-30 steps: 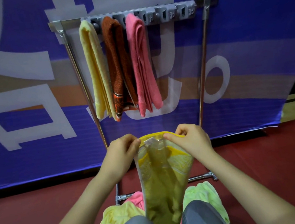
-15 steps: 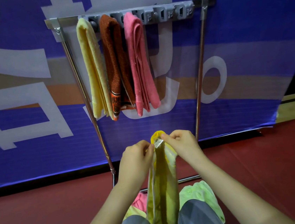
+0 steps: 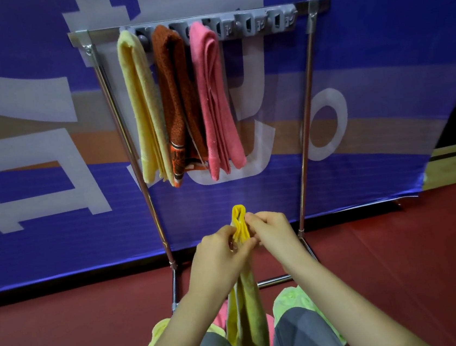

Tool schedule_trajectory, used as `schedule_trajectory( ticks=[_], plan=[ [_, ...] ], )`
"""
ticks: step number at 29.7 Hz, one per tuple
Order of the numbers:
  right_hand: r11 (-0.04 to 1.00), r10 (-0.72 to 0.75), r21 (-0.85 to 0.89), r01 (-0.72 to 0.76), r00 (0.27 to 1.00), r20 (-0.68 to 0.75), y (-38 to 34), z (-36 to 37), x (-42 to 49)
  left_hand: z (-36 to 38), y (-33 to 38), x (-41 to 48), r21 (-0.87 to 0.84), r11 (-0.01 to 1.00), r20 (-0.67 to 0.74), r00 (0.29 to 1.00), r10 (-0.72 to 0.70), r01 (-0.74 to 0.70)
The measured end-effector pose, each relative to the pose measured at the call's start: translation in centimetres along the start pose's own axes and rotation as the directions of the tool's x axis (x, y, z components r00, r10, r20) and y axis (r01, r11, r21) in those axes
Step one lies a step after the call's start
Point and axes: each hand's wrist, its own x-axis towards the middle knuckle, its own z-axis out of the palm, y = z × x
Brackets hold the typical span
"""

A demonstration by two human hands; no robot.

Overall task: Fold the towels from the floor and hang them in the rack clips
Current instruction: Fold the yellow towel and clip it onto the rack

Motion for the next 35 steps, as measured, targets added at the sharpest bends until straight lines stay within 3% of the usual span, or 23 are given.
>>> schedule_trajectory(
  ticks=[7,13,18,21,27,32,35],
  plan=[
    [0.975,0.03,0.208,-0.081,0.971,0.235,-0.7,-0.7,-0.9,-1.4,-1.6,0.8,-0.094,0.995,0.184,0.982,0.048,-0.031],
    [0.951,-0.259,-0.094,0.295,0.924,0.282,0.1,-4.1,-0.1,-4.2,-1.7,1.2,-0.202,0.973,0.31,0.935,0.173,-0.113],
    [0.959,-0.242,-0.011,0.284,0.836,0.493,-1.5,-5.6,1.0,-5.7,-0.5,2.0,-0.202,0.958,0.326,0.908,0.262,-0.204],
    [0.958,-0.271,0.033,0.283,0.868,0.417,-3.0,-5.6,1.1,-6.6,0.3,3.0,-0.143,0.957,0.268,0.921,0.282,-0.251],
    [0.87,-0.474,0.234,0.435,0.868,0.148,-8.9,-5.8,1.0,-10.2,4.2,5.2,-0.095,0.917,-0.048,0.922,0.385,-0.388],
    [0.887,-0.459,0.135,0.442,0.877,0.146,-9.0,-4.9,0.1,-10.4,4.6,5.4,-0.073,0.963,0.079,0.961,0.266,-0.261],
    [0.885,-0.466,0.108,0.453,0.863,0.194,-8.6,-4.5,-0.5,-10.1,4.8,5.2,-0.089,0.961,0.132,0.953,0.272,-0.262]
  ],
)
